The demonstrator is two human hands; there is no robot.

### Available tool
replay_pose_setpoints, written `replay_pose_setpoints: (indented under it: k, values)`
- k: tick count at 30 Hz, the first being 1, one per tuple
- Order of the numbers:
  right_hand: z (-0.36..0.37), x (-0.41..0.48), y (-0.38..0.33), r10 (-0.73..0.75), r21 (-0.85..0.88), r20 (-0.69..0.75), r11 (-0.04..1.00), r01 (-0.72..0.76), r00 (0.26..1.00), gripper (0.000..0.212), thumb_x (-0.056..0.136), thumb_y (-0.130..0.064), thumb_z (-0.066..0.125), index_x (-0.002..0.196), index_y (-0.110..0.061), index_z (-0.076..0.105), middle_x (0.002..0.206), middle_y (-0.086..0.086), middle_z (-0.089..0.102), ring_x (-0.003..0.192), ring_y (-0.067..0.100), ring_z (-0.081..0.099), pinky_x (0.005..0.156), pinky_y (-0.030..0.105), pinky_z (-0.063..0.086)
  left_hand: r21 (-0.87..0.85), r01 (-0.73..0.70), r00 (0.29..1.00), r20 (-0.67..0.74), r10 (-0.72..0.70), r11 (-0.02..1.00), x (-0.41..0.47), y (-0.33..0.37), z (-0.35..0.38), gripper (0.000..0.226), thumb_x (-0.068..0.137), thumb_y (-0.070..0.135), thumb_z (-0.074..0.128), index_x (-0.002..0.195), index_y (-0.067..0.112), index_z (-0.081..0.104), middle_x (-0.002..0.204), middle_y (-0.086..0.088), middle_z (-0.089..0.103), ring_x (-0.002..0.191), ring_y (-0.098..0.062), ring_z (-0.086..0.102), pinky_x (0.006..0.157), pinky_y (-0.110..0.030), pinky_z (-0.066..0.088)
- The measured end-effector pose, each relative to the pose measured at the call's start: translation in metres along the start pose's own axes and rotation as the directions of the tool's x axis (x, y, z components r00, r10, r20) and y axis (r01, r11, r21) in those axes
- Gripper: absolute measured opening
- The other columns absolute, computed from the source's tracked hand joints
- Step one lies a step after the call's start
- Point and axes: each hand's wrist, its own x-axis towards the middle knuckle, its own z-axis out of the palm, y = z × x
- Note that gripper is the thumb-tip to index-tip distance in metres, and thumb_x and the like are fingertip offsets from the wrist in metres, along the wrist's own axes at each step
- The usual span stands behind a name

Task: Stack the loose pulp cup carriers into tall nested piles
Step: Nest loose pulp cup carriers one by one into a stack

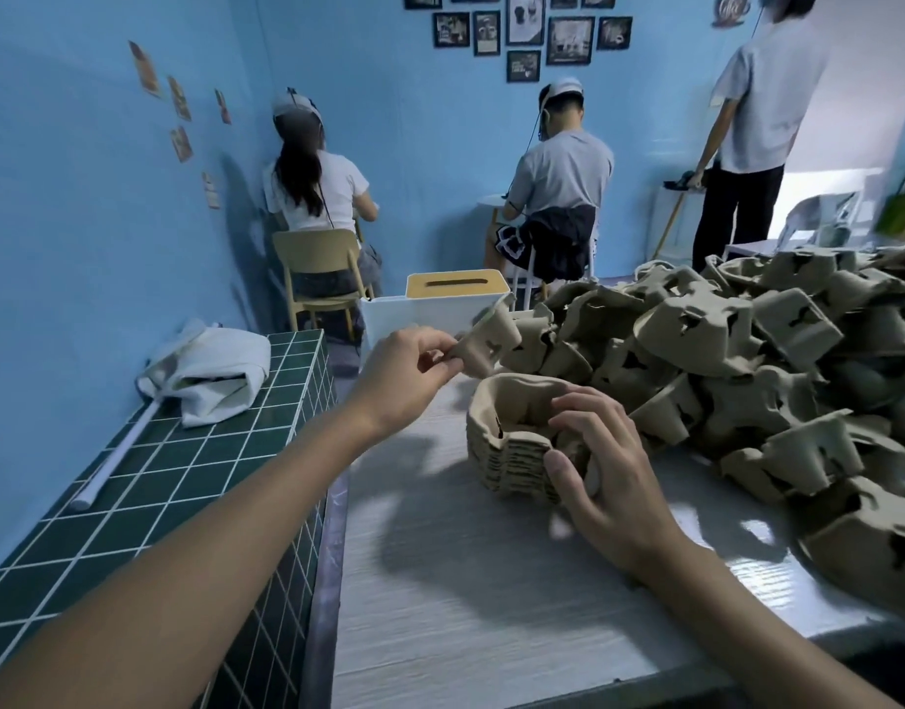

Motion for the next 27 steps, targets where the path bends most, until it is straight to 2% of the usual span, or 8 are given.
replay_pose_setpoints:
  k: [5,9,13,15,18,21,24,27]
  values:
    - [-0.001,0.000,-0.001,0.003,0.048,0.008,0.999,-0.004,1.000,0.034,0.094,-0.035,0.052,0.107,-0.005,0.063,0.129,0.006,0.053,0.132,0.023,0.044,0.104,0.046,0.041,0.150,-0.038,0.998,-0.043,0.045,0.988,-0.036,-0.005,-0.023,0.014,0.088,0.006,0.072,0.097,0.016,0.077,0.092,0.004,0.070,0.077,-0.007,0.060,0.073,-0.023,0.047]
    - [-0.002,0.000,-0.002,0.053,0.090,0.049,0.994,-0.057,0.997,0.037,0.092,-0.039,0.053,0.110,-0.008,0.061,0.136,0.004,0.044,0.129,0.021,0.044,0.104,0.032,0.040,0.274,-0.040,0.999,-0.018,0.047,0.961,-0.067,-0.020,-0.034,0.017,0.086,0.004,0.074,0.095,0.017,0.078,0.098,0.005,0.071,0.087,-0.014,0.062,0.083,-0.030,0.051]
    - [-0.001,0.000,0.000,0.087,0.114,0.070,0.989,-0.094,0.994,0.042,0.092,-0.045,0.052,0.113,-0.010,0.059,0.137,0.005,0.042,0.129,0.016,0.043,0.103,0.013,0.031,0.387,-0.058,0.995,0.096,0.022,0.920,-0.082,-0.023,-0.033,0.019,0.085,0.002,0.074,0.098,0.015,0.078,0.107,0.006,0.070,0.097,-0.016,0.058,0.092,-0.040,0.050]
    - [-0.001,-0.001,0.001,0.094,0.114,0.077,0.988,-0.103,0.993,0.043,0.092,-0.046,0.051,0.114,-0.010,0.059,0.138,0.006,0.042,0.131,0.017,0.042,0.104,0.012,0.030,0.426,-0.023,0.990,0.137,-0.040,0.905,-0.086,-0.019,-0.035,0.023,0.088,0.010,0.073,0.108,0.020,0.075,0.122,0.007,0.064,0.109,-0.014,0.055,0.100,-0.040,0.047]
    - [-0.001,-0.002,0.002,0.089,0.112,0.074,0.989,-0.097,0.993,0.044,0.092,-0.047,0.050,0.114,-0.009,0.059,0.137,0.006,0.043,0.136,0.019,0.038,0.108,0.022,0.033,0.570,0.000,0.969,0.204,-0.142,0.822,-0.091,-0.012,-0.034,0.038,0.088,0.045,0.069,0.125,0.034,0.062,0.140,0.014,0.045,0.122,-0.012,0.045,0.106,-0.038,0.041]
    - [0.000,-0.001,0.002,0.077,0.117,0.055,0.990,-0.083,0.996,0.042,0.092,-0.045,0.051,0.112,-0.009,0.059,0.135,0.004,0.045,0.137,0.022,0.038,0.108,0.033,0.036,0.643,-0.047,0.982,0.171,-0.084,0.764,-0.091,-0.007,-0.023,0.041,0.089,0.056,0.064,0.126,0.037,0.062,0.135,0.012,0.048,0.117,-0.014,0.045,0.103,-0.038,0.040]
    - [0.000,-0.001,0.002,0.078,0.123,0.048,0.989,-0.084,0.996,0.043,0.092,-0.045,0.051,0.111,-0.008,0.060,0.134,0.004,0.047,0.138,0.019,0.036,0.110,0.027,0.033,0.627,-0.099,0.989,0.147,0.008,0.773,-0.090,-0.005,-0.013,0.029,0.094,0.038,0.065,0.121,0.030,0.068,0.122,0.011,0.060,0.109,-0.017,0.049,0.097,-0.038,0.042]
    - [0.000,-0.001,0.003,0.074,0.119,0.050,0.990,-0.079,0.996,0.043,0.093,-0.045,0.051,0.110,-0.006,0.060,0.132,0.006,0.048,0.138,0.018,0.036,0.111,0.021,0.030,0.620,-0.167,0.986,0.086,0.145,0.766,-0.094,-0.006,-0.015,0.018,0.088,0.019,0.074,0.105,0.021,0.075,0.105,0.007,0.071,0.091,-0.019,0.059,0.082,-0.040,0.053]
